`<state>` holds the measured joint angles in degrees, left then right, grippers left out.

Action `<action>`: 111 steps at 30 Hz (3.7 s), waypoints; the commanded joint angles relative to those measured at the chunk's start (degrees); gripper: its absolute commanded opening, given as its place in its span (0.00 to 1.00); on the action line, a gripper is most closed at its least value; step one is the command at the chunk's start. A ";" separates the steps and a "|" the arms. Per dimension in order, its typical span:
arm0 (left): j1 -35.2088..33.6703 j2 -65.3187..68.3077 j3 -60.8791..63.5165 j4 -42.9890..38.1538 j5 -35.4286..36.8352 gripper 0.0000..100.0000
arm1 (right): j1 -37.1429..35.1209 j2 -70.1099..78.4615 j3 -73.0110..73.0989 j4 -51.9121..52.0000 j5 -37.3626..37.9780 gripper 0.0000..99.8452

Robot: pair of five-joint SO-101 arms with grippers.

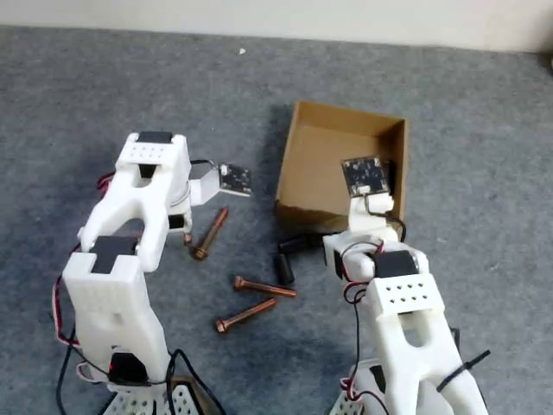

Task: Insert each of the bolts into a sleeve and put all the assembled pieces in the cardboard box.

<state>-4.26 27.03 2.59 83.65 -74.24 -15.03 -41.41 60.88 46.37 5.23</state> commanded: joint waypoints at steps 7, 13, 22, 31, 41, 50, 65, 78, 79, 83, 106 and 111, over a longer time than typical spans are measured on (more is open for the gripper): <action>0.84 -18.07 -1.45 6.15 10.02 0.01 | 0.75 -2.68 -0.92 -1.19 0.44 0.01; 1.10 -31.52 4.26 6.24 18.99 0.01 | 0.57 -12.18 1.19 1.19 0.26 0.01; 8.22 -56.57 19.82 -5.45 45.63 0.01 | -1.71 -33.98 11.12 1.27 0.44 0.01; 14.90 -76.44 28.70 -17.49 75.34 0.01 | -8.57 -47.60 16.75 1.19 0.44 0.01; 18.77 -83.03 28.79 -24.62 97.05 0.01 | -12.88 -64.48 24.22 1.19 0.53 0.01; 28.88 -82.95 30.29 -32.79 103.65 0.01 | -14.11 -63.78 26.68 -3.03 0.44 0.01; 33.89 -83.38 47.43 -57.14 104.79 0.01 | -17.01 -63.78 27.12 -9.98 0.44 0.01; 33.98 -82.95 47.60 -57.14 104.79 0.01 | -17.27 -63.78 27.03 -10.15 0.44 0.01; 34.07 -82.95 47.60 -57.14 104.79 0.01 | -17.27 -63.78 27.03 -10.15 0.44 0.01; 36.18 -83.30 49.27 -57.41 104.70 0.01 | -17.63 -63.78 27.03 -10.15 0.44 0.01; 38.55 -83.38 56.92 -64.53 97.49 0.01 | -17.54 -63.87 26.86 -10.15 3.34 0.01; 38.64 -83.38 57.01 -64.26 97.49 0.01 | -15.16 -63.87 26.51 -10.15 2.90 0.01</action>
<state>32.75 -55.78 59.91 20.70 23.96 -32.09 -104.09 88.57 38.46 7.87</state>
